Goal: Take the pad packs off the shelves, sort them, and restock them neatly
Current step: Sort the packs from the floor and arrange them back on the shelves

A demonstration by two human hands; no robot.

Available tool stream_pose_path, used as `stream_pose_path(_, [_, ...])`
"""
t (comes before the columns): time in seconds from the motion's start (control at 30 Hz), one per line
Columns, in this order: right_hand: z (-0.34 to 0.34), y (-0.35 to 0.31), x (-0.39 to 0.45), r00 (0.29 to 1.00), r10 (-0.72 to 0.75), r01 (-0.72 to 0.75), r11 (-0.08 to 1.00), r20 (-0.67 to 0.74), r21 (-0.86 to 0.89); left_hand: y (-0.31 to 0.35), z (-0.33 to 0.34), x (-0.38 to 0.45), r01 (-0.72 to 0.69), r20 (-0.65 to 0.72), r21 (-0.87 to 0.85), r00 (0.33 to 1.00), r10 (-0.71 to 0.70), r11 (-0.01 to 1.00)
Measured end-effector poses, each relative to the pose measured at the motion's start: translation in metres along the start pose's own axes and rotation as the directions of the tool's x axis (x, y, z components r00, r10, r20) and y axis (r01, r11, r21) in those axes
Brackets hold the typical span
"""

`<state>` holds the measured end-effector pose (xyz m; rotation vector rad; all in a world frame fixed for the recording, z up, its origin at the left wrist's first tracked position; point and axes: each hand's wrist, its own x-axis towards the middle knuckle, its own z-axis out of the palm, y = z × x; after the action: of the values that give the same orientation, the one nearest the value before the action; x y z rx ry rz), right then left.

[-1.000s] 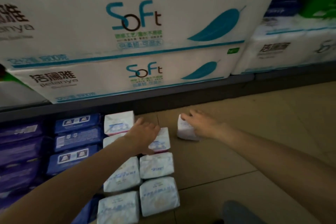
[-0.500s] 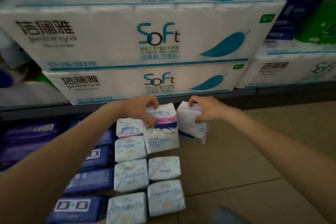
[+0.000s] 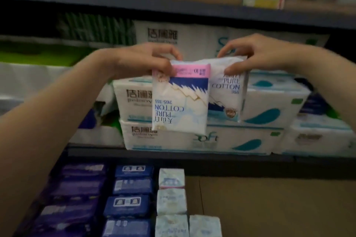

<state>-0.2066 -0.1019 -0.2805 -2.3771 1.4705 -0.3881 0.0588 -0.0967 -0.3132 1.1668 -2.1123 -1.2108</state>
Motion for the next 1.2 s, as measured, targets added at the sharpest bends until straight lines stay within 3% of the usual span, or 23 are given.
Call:
stream_pose_path(0.07, [-0.031, -0.031, 0.006, 0.992, -0.077, 0.079, 0.997, -0.101, 0.008, 0.022, -0.023, -0.019, -0.107, -0.142, -0.009, 0.984, 0.105, 0.994])
stream_pose_path(0.2, [-0.072, -0.08, 0.025, 0.918, -0.193, 0.235, 0.968, -0.346, 0.085, 0.064, -0.062, -0.041, -0.301, -0.395, -0.014, 0.878, 0.271, 0.954])
stream_pose_path(0.33, [-0.098, -0.102, 0.05, 0.832, -0.247, 0.356, 0.924, -0.497, 0.136, 0.101, -0.091, -0.043, -0.372, -0.532, 0.038, 0.778, 0.334, 0.927])
stream_pose_path(0.43, [-0.126, -0.104, 0.074, 0.784, -0.285, 0.395, 0.914, -0.552, 0.09, 0.113, -0.112, -0.037, -0.417, -0.663, 0.074, 0.658, 0.357, 0.906])
stream_pose_path(0.57, [-0.156, -0.094, 0.114, 0.799, -0.277, 0.316, 0.948, -0.534, -0.02, 0.114, -0.138, -0.026, -0.415, -0.793, 0.043, 0.539, 0.283, 0.909])
stream_pose_path(0.67, [-0.159, -0.078, 0.15, 0.822, -0.238, 0.234, 0.969, -0.517, -0.076, 0.117, -0.147, -0.009, -0.413, -0.842, 0.011, 0.488, 0.231, 0.911])
stream_pose_path(0.83, [-0.152, -0.049, 0.2, 0.865, -0.237, 0.226, 0.971, -0.443, -0.078, 0.126, -0.159, 0.034, -0.352, -0.871, -0.022, 0.465, 0.155, 0.936])
stream_pose_path(0.93, [-0.139, -0.026, 0.228, 0.92, -0.167, 0.112, 0.979, -0.356, -0.17, 0.122, -0.161, 0.066, -0.326, -0.873, -0.062, 0.475, 0.107, 0.943])
stream_pose_path(1.0, [-0.135, -0.014, 0.24, 0.91, -0.168, 0.08, 0.968, -0.378, -0.237, 0.117, -0.161, 0.086, -0.345, -0.875, -0.107, 0.478, 0.076, 0.932])
stream_pose_path(1.03, [-0.136, -0.013, 0.241, 0.882, -0.186, 0.12, 0.977, -0.433, -0.175, 0.115, -0.161, 0.096, -0.359, -0.872, -0.142, 0.487, 0.055, 0.923])
stream_pose_path(1.07, [-0.139, -0.014, 0.238, 0.844, -0.17, 0.202, 0.979, -0.509, 0.008, 0.114, -0.16, 0.104, -0.378, -0.863, -0.188, 0.504, 0.031, 0.907])
stream_pose_path(1.1, [-0.143, -0.019, 0.229, 0.823, -0.117, 0.31, 0.912, -0.555, 0.267, 0.113, -0.159, 0.112, -0.402, -0.849, -0.243, 0.528, 0.006, 0.883])
stream_pose_path(1.17, [-0.15, -0.029, 0.212, 0.885, -0.089, 0.409, 0.617, -0.456, 0.673, 0.113, -0.154, 0.127, -0.46, -0.823, -0.357, 0.567, -0.04, 0.813])
stream_pose_path(1.2, [-0.151, -0.031, 0.207, 0.904, -0.132, 0.408, 0.547, -0.406, 0.731, 0.114, -0.152, 0.133, -0.49, -0.814, -0.405, 0.578, -0.061, 0.772])
